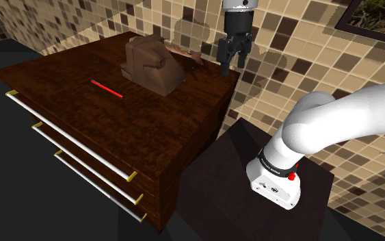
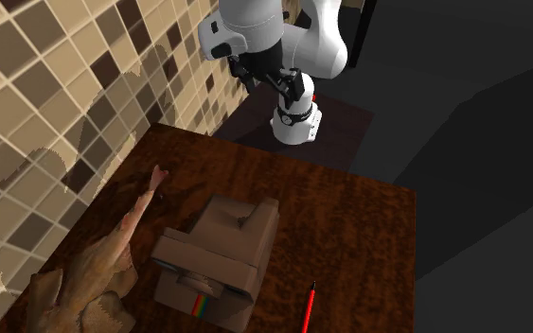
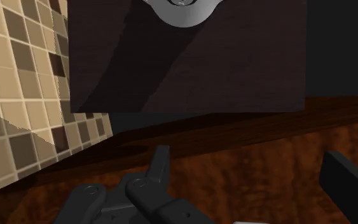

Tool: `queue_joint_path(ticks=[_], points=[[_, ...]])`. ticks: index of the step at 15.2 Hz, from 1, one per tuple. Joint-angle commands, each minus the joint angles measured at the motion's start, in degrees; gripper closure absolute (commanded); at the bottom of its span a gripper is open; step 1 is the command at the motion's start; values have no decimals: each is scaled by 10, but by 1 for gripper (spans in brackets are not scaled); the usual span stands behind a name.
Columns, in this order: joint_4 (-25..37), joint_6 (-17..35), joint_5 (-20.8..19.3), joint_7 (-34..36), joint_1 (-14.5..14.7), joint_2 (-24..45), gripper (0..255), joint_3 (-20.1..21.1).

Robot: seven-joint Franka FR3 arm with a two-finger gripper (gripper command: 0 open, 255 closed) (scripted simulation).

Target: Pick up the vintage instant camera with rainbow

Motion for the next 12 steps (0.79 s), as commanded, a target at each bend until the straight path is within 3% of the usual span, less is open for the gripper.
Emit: queue_joint_path(ticks=[1, 12], points=[[0, 0, 0, 0, 0, 0, 0, 0], [142, 122, 23, 54, 11, 193, 0, 55]])
